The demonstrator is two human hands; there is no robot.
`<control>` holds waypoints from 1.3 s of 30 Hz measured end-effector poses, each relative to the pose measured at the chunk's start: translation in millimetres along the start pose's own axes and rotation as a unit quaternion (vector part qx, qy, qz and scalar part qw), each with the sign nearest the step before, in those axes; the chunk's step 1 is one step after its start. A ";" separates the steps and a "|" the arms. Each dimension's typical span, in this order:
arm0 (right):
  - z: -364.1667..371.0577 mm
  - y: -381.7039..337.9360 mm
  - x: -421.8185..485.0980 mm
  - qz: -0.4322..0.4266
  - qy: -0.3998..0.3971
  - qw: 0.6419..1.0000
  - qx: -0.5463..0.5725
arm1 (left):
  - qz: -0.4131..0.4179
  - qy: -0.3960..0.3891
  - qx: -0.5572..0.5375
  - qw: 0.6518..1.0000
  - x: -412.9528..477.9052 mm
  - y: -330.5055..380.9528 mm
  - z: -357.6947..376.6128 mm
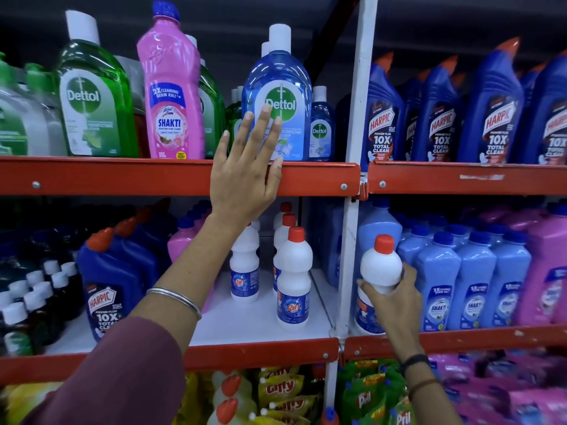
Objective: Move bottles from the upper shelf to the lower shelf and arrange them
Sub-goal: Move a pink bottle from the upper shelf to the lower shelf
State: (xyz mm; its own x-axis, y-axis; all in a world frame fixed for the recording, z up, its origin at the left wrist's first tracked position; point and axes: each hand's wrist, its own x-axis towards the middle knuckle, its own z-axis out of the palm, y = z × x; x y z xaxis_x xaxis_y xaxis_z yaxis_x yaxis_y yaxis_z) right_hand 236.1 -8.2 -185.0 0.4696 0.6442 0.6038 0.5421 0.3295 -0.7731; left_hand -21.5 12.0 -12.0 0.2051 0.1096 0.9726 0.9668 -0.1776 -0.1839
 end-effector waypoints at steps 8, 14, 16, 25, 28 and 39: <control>-23.6 -59.7 -19.5 -0.067 0.059 0.995 0.036 | -0.021 0.003 0.021 1.000 -23.4 -28.9 -13.6; -7.5 -119.3 -56.5 -0.084 -0.029 0.994 0.063 | -0.059 -0.008 0.038 0.998 -38.8 -91.4 -38.6; 9.3 -132.9 -71.5 -0.091 -0.066 0.991 0.073 | -0.060 -0.014 0.032 0.998 -42.0 -109.9 -44.0; 112.4 -150.2 -101.9 -0.059 -0.151 0.982 0.095 | -0.020 0.032 0.063 0.997 -50.2 -134.8 -36.4; 138.2 -141.3 -103.7 -0.046 -0.140 0.986 0.075 | -0.011 0.043 0.058 0.997 -50.8 -136.2 -35.7; 170.4 -126.5 -106.1 -0.063 -0.089 0.994 -0.032 | -0.007 0.057 0.061 0.996 -49.4 -136.1 -32.6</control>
State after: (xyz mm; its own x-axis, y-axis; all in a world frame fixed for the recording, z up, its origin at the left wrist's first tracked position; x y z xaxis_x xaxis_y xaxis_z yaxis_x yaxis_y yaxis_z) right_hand -1.0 -0.6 -184.4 0.2682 0.7139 0.6468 0.6351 0.3738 -0.6759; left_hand -168.1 -1.1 -30.4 0.1790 -0.0022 0.9838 0.9823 -0.0566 -0.1788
